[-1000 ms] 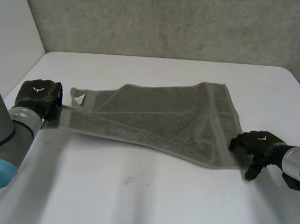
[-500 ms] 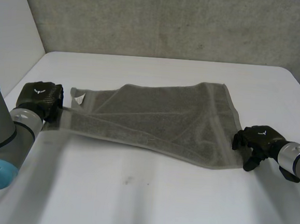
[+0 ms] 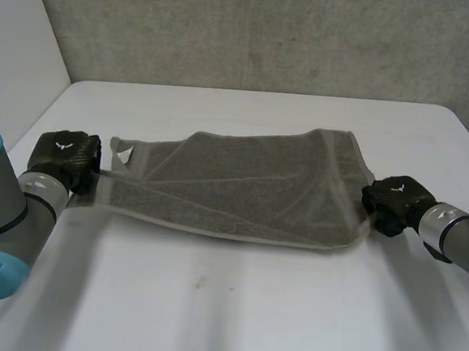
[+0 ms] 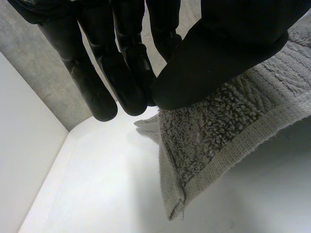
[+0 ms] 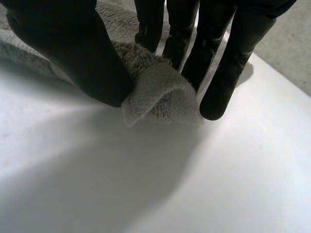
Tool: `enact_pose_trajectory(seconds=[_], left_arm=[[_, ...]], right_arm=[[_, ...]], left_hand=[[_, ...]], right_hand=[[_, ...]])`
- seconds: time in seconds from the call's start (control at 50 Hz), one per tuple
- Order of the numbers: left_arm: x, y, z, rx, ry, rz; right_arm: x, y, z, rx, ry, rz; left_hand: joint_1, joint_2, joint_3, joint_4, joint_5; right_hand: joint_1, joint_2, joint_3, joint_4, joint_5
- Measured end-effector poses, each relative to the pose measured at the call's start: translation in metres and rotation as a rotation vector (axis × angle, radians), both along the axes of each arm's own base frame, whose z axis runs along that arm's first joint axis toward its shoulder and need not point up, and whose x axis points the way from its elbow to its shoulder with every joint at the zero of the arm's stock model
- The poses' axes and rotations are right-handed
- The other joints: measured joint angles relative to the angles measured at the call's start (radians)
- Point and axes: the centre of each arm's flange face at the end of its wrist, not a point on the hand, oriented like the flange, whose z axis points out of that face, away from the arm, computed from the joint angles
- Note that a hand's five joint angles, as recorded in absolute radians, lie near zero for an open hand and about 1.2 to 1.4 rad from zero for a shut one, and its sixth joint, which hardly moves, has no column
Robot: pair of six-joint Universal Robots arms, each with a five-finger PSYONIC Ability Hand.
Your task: Fold the towel.
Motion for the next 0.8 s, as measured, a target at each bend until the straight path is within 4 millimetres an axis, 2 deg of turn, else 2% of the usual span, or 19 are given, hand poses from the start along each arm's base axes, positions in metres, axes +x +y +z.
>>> enact_pose_trajectory(seconds=[0.1,0.22,0.36,0.42,0.46,0.5,0.52,0.54,0.6,0.7,0.8], left_arm=[[0.000,0.002,0.000,0.008,-0.003,-0.003],[0.001,0.014,0.000,0.061,-0.039,-0.015],[0.008,0.039,0.004,0.143,-0.167,-0.049],[0.014,0.060,0.006,0.212,-0.264,-0.081],[0.017,0.070,0.007,0.245,-0.300,-0.095],[0.017,0.070,0.007,0.245,-0.300,-0.095],[0.021,0.084,0.010,0.288,-0.344,-0.112],[0.023,0.093,0.014,0.307,-0.363,-0.120],[0.026,0.104,0.022,0.317,-0.381,-0.133],[0.024,0.111,0.034,0.286,-0.366,-0.167],[0.017,0.102,0.039,0.251,-0.333,-0.212]], right_arm=[[-0.002,-0.002,0.012,-0.030,-0.011,-0.028],[-0.009,0.011,0.042,-0.042,0.003,-0.064],[-0.027,0.044,0.063,0.069,0.112,-0.057],[-0.041,0.071,0.074,0.156,0.218,-0.021],[-0.046,0.081,0.079,0.181,0.257,-0.001],[-0.046,0.081,0.079,0.181,0.257,-0.001],[-0.050,0.088,0.083,0.195,0.282,0.011],[-0.060,0.110,0.095,0.225,0.347,0.044],[-0.067,0.122,0.103,0.228,0.380,0.055],[-0.071,0.126,0.110,0.204,0.386,0.056],[-0.071,0.114,0.114,0.156,0.334,0.029]], left_hand=[[0.000,0.000,0.000,0.000,0.000],[0.000,0.000,0.000,0.000,0.000],[0.000,0.000,0.000,0.000,0.000],[0.000,0.000,0.000,0.000,0.000],[0.000,0.000,0.000,0.000,0.000],[0.000,0.000,0.000,0.000,0.000],[0.000,0.000,0.000,0.000,0.000],[0.000,0.000,0.000,0.000,0.000],[0.000,0.000,0.000,0.000,0.000],[0.000,0.000,0.000,0.000,0.000],[0.000,0.000,0.000,0.000,0.000]], right_hand=[[0.000,0.000,0.002,0.006,0.004],[0.000,0.000,0.002,0.006,0.004],[0.000,0.000,0.002,0.006,0.004],[0.000,0.000,0.002,0.006,0.004],[0.000,0.000,0.002,0.006,0.004],[0.000,0.000,0.002,0.006,0.004],[0.000,0.000,0.002,0.006,0.004],[0.000,0.000,0.002,0.006,0.004],[0.000,0.000,0.002,0.006,0.004],[0.000,0.000,0.002,0.006,0.005],[0.000,0.000,0.007,0.006,0.009]])
